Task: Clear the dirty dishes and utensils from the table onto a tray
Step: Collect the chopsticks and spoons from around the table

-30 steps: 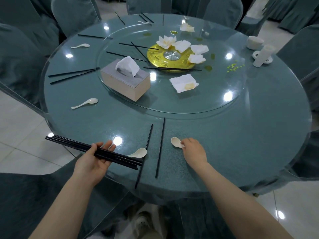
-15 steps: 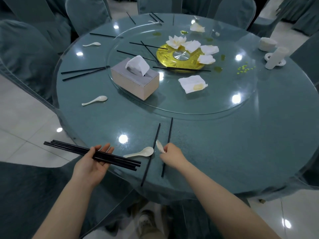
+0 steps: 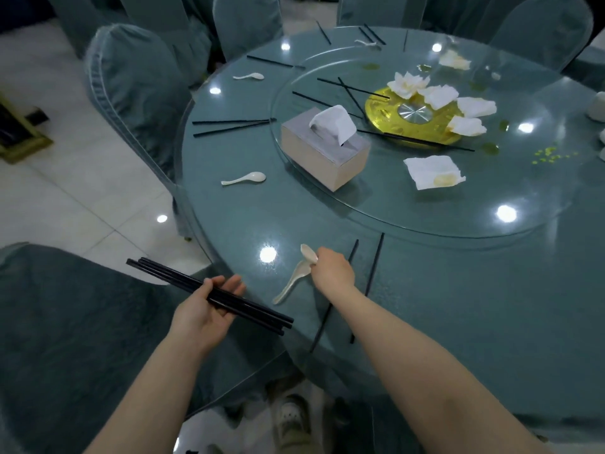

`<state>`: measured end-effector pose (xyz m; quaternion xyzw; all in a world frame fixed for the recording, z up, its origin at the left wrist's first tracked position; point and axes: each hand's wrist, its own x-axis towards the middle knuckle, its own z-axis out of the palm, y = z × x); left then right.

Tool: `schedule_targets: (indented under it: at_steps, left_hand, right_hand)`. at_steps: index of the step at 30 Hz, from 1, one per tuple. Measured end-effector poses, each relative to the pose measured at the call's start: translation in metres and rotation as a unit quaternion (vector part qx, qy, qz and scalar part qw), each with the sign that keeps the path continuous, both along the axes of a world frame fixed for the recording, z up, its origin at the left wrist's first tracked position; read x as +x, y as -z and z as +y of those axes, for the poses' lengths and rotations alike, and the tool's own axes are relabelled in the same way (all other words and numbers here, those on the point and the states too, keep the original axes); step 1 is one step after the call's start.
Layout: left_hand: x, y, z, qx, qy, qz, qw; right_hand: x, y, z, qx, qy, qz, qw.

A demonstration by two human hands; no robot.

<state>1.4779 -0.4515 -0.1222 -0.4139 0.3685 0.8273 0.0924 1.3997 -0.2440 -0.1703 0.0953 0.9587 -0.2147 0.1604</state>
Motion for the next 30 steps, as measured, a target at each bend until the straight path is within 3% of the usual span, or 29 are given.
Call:
schedule_targets:
  at_steps: [3, 8, 13, 18, 30]
  left_hand:
    - [0.0, -0.003, -0.007, -0.002, -0.006, 0.009, 1.0]
    - [0.003, 0.001, -0.021, 0.003, -0.012, 0.008, 1.0]
    - [0.009, 0.005, -0.031, 0.011, -0.009, 0.006, 1.0]
    - [0.01, 0.006, -0.046, 0.011, -0.008, 0.013, 1.0]
    - [0.016, 0.008, -0.058, 0.024, 0.023, 0.004, 0.999]
  right_hand:
    - [-0.006, 0.001, -0.013, -0.037, -0.017, 0.008, 0.999]
    - [0.003, 0.007, -0.029, -0.113, 0.053, -0.04, 0.991]
    - [0.01, 0.014, -0.048, -0.081, 0.065, -0.078, 0.992]
    - [0.007, 0.012, -0.059, 0.031, -0.042, -0.048, 0.997]
    - [0.011, 0.022, -0.058, 0.023, -0.049, -0.011, 0.998]
